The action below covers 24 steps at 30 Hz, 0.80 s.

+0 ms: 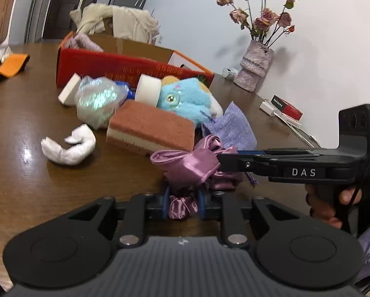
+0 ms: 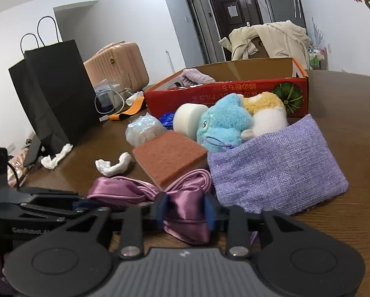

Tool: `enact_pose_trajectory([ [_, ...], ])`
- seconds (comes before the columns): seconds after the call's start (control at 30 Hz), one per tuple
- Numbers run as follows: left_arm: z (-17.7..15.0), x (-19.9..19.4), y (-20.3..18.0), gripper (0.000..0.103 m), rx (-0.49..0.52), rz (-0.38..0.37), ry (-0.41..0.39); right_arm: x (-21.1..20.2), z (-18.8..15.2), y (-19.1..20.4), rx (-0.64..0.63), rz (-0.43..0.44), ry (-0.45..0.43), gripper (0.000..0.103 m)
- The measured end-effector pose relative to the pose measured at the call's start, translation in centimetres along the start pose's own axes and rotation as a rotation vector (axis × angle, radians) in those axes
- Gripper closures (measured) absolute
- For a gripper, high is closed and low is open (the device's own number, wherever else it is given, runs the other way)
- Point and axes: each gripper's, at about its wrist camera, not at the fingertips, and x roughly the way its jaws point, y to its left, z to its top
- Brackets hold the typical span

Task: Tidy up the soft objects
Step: 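Grasp the pink satin scrunchies with the right gripper and lift them, then lower the pink scrunchies into the box and open the right gripper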

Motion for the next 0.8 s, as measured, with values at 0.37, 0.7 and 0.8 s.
enact_pose_trajectory([
  [0.37, 11.5, -2.8, 1.6, 0.091, 0.066, -0.068, -0.207, -1.7, 7.8, 0.1, -0.067, 0.144, -0.227, 0.088],
  [0.7, 29.3, 14.0, 4.5, 0.092, 0.062, 0.0, -0.104, 6.9, 23.8, -8.3, -0.14, -0.085, -0.19, 0.088],
  [0.8, 31.6, 21.6, 6.6, 0.091, -0.021, 0.056, -0.011, 13.4, 26.8, -12.2, -0.148, -0.184, -0.085, 0.089],
])
